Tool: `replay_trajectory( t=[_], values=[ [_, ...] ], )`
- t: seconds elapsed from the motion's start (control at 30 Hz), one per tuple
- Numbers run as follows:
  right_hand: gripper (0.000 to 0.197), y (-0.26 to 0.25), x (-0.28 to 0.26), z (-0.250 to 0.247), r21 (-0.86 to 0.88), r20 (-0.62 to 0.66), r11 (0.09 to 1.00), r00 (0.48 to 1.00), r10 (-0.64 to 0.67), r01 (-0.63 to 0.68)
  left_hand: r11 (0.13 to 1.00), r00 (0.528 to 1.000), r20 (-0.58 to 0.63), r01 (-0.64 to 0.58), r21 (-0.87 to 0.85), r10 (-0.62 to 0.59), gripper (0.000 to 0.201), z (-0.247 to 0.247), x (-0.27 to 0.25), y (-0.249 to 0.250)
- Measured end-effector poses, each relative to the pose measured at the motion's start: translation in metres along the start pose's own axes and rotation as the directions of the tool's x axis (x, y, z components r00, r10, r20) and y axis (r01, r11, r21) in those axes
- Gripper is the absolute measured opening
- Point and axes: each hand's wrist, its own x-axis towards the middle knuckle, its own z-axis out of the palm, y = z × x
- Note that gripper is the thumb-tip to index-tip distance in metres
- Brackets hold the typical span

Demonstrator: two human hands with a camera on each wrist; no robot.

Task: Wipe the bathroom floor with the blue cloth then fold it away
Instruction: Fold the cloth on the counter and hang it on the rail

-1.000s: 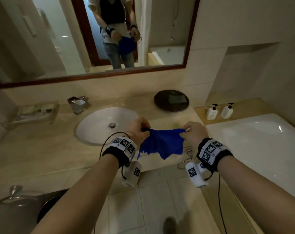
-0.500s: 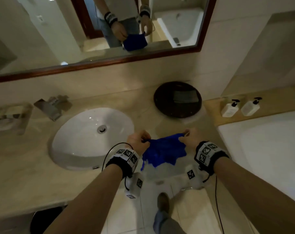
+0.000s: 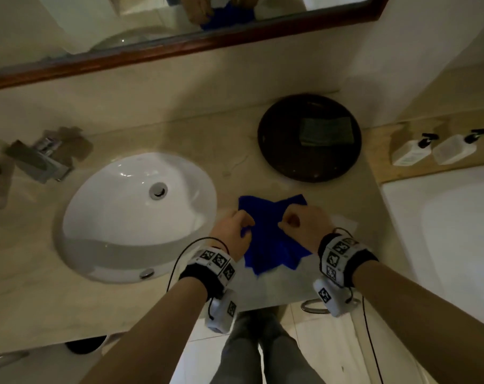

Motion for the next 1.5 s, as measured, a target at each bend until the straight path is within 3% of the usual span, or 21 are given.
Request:
replay_trajectory(
  t=[0.1, 0.2, 0.33, 0.6, 0.77, 0.9, 1.07, 1.17, 1.33, 1.5],
  values=[
    [0.020, -0.012, -0.009, 0.022, -0.147, 0.273, 0.982, 0.959, -0.073, 0.117, 0.980, 0.986, 0.160, -0.070, 0.184, 0.040, 0.032, 0.015, -0.009, -0.008],
    [0.026, -0.017, -0.015, 0.041, -0.224, 0.349, 0.969, 0.937, -0.020, 0.104, 0.942, 0.973, 0.211, -0.152, 0.298, 0.090, 0.041, 0.019, -0.012, -0.018],
    [0.021, -0.018, -0.014, 0.055, -0.189, 0.234, 0.982, 0.971, 0.038, 0.007, 0.944, 0.984, 0.170, -0.110, 0.311, 0.059, 0.039, 0.009, -0.010, -0.030],
    [0.015, -0.023, -0.014, 0.060, -0.201, 0.150, 0.980, 0.988, 0.043, -0.012, 0.954, 0.990, 0.121, -0.100, 0.282, 0.068, 0.024, 0.002, -0.013, -0.031],
    [0.012, -0.023, -0.019, 0.046, -0.019, 0.157, 0.997, 0.984, 0.082, -0.080, 0.989, 0.998, 0.054, -0.045, 0.140, 0.037, 0.020, -0.005, -0.013, -0.026],
    [0.020, -0.033, -0.029, 0.025, 0.024, 0.088, 0.997, 0.994, 0.069, -0.071, 0.999, 0.999, 0.032, -0.011, 0.039, 0.009, 0.017, -0.031, -0.015, 0.004],
    [0.025, -0.064, -0.031, 0.000, 0.051, -0.034, 0.998, 0.999, -0.027, 0.029, 0.994, 0.994, 0.004, -0.107, -0.022, 0.107, 0.019, -0.068, -0.021, 0.048],
    [0.019, -0.080, -0.031, -0.011, 0.114, -0.102, 0.993, 0.995, 0.020, -0.008, 0.988, 0.988, 0.031, -0.154, 0.019, 0.153, 0.021, -0.082, -0.022, 0.067],
    [0.028, -0.089, -0.034, -0.029, 0.092, -0.149, 0.996, 0.988, 0.032, -0.018, 0.964, 0.973, 0.108, -0.220, 0.151, 0.205, 0.031, -0.096, -0.016, 0.075],
    [0.030, -0.087, -0.038, -0.033, 0.039, -0.231, 0.997, 0.970, 0.076, -0.069, 0.947, 0.966, 0.069, -0.258, 0.190, 0.250, 0.023, -0.113, -0.010, 0.078]
  ],
)
